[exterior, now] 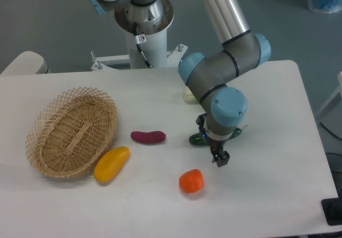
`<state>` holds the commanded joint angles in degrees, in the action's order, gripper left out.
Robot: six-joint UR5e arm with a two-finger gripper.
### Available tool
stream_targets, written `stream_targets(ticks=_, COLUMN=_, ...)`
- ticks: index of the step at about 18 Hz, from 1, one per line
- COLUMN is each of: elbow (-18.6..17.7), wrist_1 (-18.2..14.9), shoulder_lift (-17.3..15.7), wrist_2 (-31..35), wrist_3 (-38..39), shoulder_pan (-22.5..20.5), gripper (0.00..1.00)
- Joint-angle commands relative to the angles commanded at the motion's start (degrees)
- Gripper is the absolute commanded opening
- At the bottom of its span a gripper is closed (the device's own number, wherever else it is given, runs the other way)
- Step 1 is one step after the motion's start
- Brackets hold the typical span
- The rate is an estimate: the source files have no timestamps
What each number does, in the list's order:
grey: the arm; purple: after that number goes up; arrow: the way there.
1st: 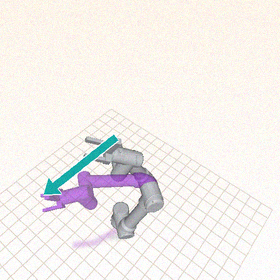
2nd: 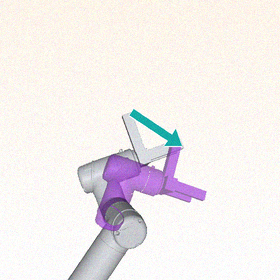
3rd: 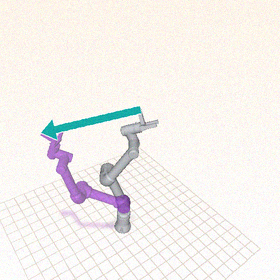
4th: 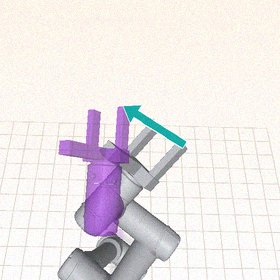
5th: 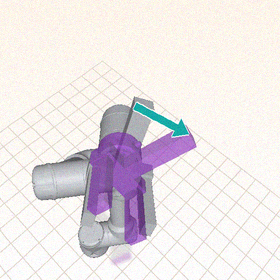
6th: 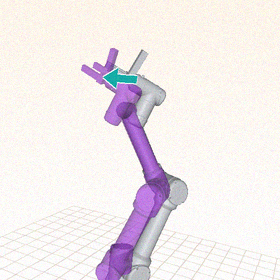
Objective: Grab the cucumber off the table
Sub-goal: 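Lower the gripper and close it around the green cucumber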
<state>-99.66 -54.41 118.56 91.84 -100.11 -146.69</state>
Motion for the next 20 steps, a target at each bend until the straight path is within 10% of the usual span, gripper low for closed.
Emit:
stream_targets(ticks=8, elbow=-1.9, wrist_1=0.2, shoulder_lift=-1.0, wrist_2=0.3, wrist_3=1.0, shoulder_pan=-0.5, gripper=1.00)
stream_targets(ticks=10, elbow=-1.9, wrist_1=0.2, shoulder_lift=-0.9, wrist_2=0.3, wrist_3=1.4, shoulder_pan=-0.4, gripper=0.44)
stream_targets(ticks=11, elbow=-1.9, wrist_1=0.3, shoulder_lift=-0.9, wrist_2=0.3, wrist_3=1.5, shoulder_pan=-0.4, gripper=0.35)
stream_targets(ticks=20, elbow=0.9, wrist_1=-0.4, shoulder_lift=-0.9, wrist_2=1.1, wrist_3=1.0, shoulder_pan=-0.5, gripper=0.19)
